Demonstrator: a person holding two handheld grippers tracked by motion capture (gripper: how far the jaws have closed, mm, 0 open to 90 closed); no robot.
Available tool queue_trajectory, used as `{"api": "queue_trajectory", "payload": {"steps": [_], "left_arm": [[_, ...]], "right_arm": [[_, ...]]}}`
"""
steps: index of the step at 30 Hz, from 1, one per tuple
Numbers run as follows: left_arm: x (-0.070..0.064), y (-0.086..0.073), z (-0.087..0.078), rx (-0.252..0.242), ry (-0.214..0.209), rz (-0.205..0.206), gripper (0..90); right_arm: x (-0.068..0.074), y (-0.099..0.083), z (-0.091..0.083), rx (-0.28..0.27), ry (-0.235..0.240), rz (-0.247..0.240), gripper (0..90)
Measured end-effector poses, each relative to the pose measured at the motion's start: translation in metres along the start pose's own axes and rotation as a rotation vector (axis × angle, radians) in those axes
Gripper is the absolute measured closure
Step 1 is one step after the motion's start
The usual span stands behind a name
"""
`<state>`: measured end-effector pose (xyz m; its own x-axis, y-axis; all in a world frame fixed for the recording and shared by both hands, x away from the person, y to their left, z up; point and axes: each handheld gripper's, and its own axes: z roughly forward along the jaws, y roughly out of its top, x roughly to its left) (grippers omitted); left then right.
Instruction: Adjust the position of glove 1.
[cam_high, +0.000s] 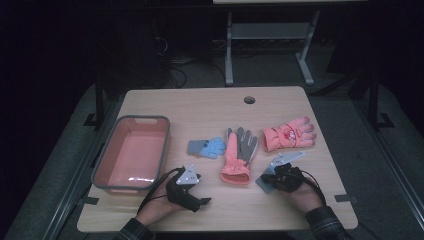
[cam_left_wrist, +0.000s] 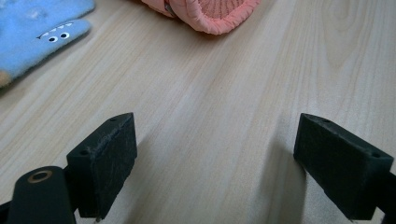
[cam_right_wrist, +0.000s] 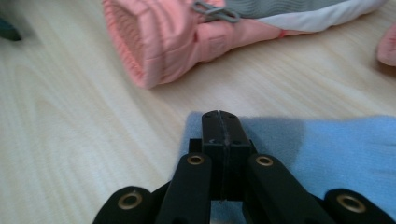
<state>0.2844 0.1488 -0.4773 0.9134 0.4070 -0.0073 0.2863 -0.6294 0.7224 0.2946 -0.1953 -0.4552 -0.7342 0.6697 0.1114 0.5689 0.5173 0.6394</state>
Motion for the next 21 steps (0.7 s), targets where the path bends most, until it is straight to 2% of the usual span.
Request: {"api": "queue_trajectory", "payload": {"steps": [1,5,6,11,18,20,21], "left_arm": [[0.000,0.000,0.000,-0.001,0.000,0.001,12.5],[0.000,0.000,0.000,-0.001,0.000,0.001,12.5],[0.000,0.000,0.000,-0.001,0.000,0.000,12.5],[0.000,0.000,0.000,-0.001,0.000,0.000,12.5],[0.000,0.000,0.000,-0.002,-0.001,0.001,12.5],[0.000,0.000,0.000,-0.001,-0.001,0.001,12.5],[0.000,0.000,0.000,-0.002,-0.001,0.001,12.5]], "right_arm": [[0.001,0.000,-0.003,-0.006,-0.002,-0.010,89.9],[-0.006,-0.002,-0.015,-0.032,-0.028,0.008,89.9],[-0.012,-0.007,-0.022,-0.041,-0.048,0.035,89.9],[-0.027,-0.019,-0.030,-0.031,-0.082,0.065,89.9],[-0.034,-0.017,-0.022,-0.022,-0.089,0.046,89.9],[-0.034,-0.017,-0.014,0.014,-0.087,0.048,89.9],[-0.035,-0.018,-0.012,0.013,-0.086,0.046,89.9]]}}
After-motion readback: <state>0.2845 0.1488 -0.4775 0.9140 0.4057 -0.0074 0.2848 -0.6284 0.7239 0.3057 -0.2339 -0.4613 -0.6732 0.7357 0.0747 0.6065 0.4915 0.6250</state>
